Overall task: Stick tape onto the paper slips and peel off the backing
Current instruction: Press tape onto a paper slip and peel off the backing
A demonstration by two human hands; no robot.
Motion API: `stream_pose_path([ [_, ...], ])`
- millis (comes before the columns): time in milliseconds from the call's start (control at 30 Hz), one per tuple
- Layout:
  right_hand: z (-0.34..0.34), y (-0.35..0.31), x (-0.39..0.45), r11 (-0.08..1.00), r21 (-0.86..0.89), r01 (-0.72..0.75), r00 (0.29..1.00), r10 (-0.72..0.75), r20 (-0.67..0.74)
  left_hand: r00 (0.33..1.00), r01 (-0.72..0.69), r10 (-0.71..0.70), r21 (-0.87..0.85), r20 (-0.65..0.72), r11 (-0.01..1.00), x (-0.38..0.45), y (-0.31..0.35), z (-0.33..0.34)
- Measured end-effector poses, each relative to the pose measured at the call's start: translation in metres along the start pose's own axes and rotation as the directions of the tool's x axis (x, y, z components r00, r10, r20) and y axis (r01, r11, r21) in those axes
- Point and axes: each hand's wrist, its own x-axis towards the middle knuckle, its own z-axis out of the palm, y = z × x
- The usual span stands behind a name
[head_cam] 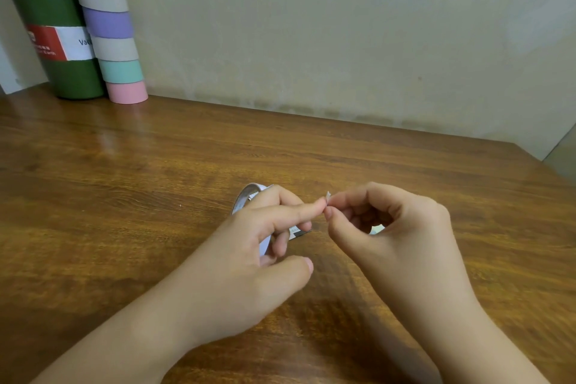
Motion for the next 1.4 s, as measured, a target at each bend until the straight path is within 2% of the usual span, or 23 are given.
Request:
stream_pose_path([
  [100,-0.002,-0.003,0.0,0.994,0.08,-0.073,0.997,0.07,0.039,1.0,0.001,-0.001,-0.024,0.0,1.0,0.001,-0.001,-0.002],
  [467,-0.007,-0.009,0.003,0.971,0.179,-0.156,0.983,0.135,0.122,0.999,0.041,-0.043,-0.214,-0.006,0.976,0.002,0.002,-0.006],
  [1100,-0.008,-0.009,0.004,0.966,0.223,-0.128,0.987,0.103,0.12,0.995,0.104,-0.097,-0.298,0.037,0.949,0.001,0.006,-0.011],
  [1400,-0.008,-0.008,0.004,0.971,0.228,-0.077,0.993,0.055,0.102,0.997,0.076,-0.069,-0.329,0.032,0.941,0.0,0.005,-0.01],
])
